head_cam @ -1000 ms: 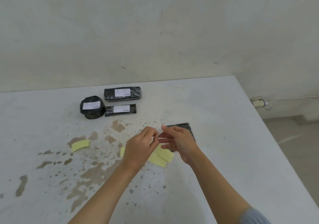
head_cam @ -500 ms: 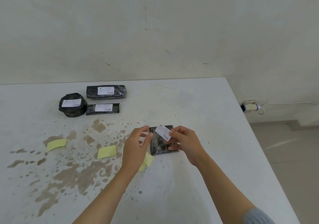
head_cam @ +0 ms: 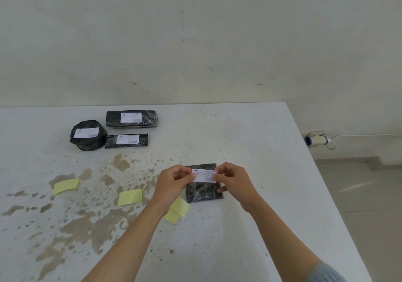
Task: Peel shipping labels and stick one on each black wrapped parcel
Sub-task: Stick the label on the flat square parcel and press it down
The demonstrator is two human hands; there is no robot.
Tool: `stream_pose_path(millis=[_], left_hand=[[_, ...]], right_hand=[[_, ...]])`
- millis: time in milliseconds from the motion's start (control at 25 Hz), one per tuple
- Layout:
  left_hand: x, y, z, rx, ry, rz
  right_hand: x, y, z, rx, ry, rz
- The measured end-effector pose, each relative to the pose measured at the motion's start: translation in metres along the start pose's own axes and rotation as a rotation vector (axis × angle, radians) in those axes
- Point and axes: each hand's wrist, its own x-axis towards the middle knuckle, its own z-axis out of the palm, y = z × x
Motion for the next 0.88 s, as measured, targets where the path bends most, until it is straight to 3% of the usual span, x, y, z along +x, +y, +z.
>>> stream_pose_path(millis=[200,400,640,880], left_hand=[[0.006,-0.007,0.009,0.254,0.118,0.138],[0.012,-0.016,0.011,0.331,0.134,0.096],[0.021,-0.015,0.016,0.402,0.149,0.114],[0.024,-0.016,0.023,0.509,0.126,0.072]], right_hand=[[0.012,0.008,0.007,-0.066,0.153,-0.017],[0.018,0.011,0.013,-0.155,0.232,0.018],[0.026,0.013,0.018,-0.186,0.195,0.051],[0.031,0.018,0.020,-0.386,0.162,0.084]])
